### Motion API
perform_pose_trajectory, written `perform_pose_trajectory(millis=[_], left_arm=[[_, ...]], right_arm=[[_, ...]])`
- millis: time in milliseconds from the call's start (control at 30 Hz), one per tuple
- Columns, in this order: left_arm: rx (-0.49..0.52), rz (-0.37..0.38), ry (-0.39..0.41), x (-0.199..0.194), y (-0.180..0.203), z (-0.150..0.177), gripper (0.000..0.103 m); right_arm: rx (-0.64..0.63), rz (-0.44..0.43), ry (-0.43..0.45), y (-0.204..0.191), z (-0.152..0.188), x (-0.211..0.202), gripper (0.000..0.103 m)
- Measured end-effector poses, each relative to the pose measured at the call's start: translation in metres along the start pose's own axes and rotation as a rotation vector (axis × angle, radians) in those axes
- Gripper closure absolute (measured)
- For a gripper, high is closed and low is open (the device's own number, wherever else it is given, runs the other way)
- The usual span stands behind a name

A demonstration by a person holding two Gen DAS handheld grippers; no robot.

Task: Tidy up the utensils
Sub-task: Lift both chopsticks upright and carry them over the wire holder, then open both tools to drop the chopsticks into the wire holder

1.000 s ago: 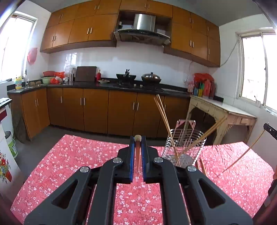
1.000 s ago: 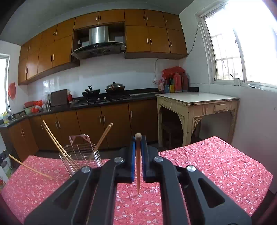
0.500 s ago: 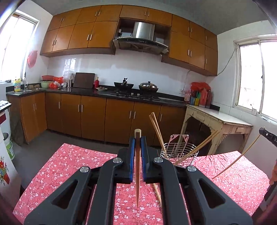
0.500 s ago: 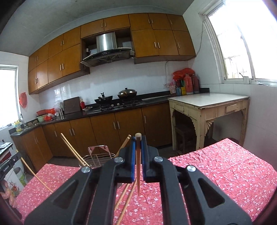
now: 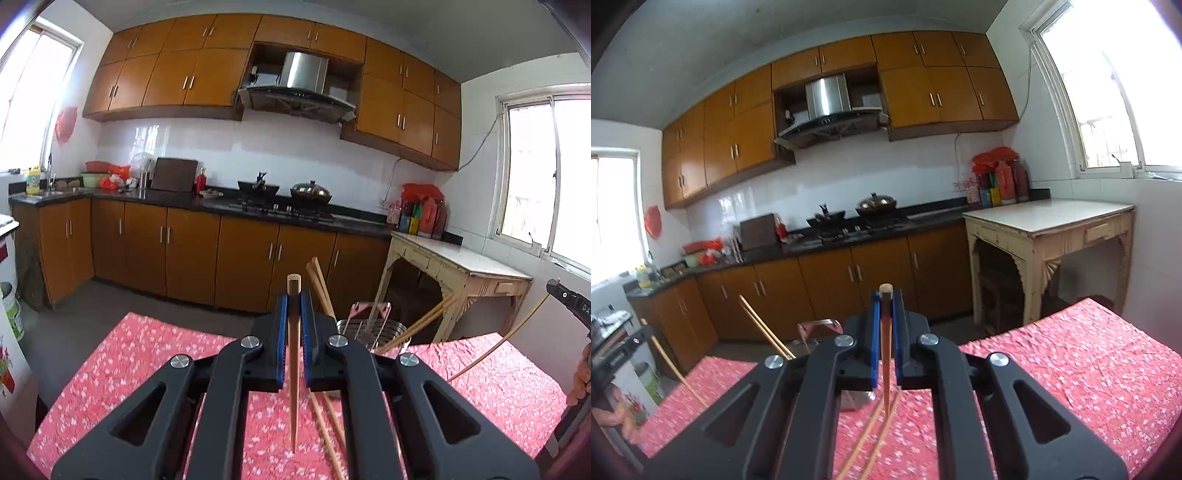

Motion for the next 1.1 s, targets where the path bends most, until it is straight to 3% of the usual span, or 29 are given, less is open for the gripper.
perform_pose_trajectory(millis=[233, 467, 833, 1100], left_arm=[[-0.013, 0.063, 0.121, -0.002, 0.041, -0.061, 0.096], [-0.043, 0.054, 0.23, 0.024, 0.074, -0.093, 0.096], [-0.065, 0.009, 0.142, 0.107, 0.084, -0.059, 0.096], [-0.029, -0.01, 0.089, 0.134, 0.086, -0.039, 0.096]], right_arm=[[0.022, -0.074, 0.101, -0.021, -0.057, 0.004, 0.096], [0.011, -0.094, 0.079, -0.046, -0.076, 0.06, 0.096], [-0.008, -0.126, -0.093, -0.068, -0.042, 0.149, 0.096], [0.021, -0.119, -0.191, -0.061, -0.012, 0.191, 0.096]])
Point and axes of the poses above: each gripper's, at about its wrist camera, not at the fingertips, and x roughly the way its jaws point, y to its right, z to its underside, the point moved 6 cm from there along x, roughly the way its jaws point, and after that the axes turned 6 degrees about -x, right-handed, at the moved point
